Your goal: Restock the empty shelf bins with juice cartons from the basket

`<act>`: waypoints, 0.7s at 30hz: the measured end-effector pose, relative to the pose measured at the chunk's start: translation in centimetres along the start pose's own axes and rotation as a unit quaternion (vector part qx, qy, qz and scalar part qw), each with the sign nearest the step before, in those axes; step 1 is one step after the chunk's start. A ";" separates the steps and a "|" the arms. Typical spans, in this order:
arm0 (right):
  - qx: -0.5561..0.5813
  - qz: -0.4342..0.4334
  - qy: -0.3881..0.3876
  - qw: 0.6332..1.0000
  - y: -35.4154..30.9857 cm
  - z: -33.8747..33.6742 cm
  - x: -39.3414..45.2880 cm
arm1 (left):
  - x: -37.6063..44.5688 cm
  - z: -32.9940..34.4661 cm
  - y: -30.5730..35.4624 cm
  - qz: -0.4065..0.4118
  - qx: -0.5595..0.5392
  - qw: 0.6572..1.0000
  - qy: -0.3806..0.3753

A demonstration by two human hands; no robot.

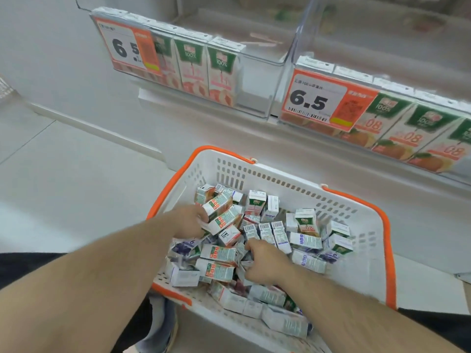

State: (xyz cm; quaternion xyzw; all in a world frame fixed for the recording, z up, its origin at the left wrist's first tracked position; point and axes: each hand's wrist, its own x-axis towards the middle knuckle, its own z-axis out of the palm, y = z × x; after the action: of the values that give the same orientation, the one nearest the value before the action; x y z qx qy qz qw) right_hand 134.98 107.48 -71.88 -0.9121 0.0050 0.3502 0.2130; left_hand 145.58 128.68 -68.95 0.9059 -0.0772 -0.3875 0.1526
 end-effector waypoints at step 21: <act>0.375 0.084 0.097 0.918 2.3 -9.8 -4.9 | -4.4 -4.9 10.0 -0.019 -0.452 0.892 0.000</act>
State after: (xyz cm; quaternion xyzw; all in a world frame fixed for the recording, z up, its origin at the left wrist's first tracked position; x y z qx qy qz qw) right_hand 137.15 100.87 -63.10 -0.7909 0.2337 0.2490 0.5078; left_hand 145.91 121.43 -59.34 0.7405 0.1239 -0.3833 0.5380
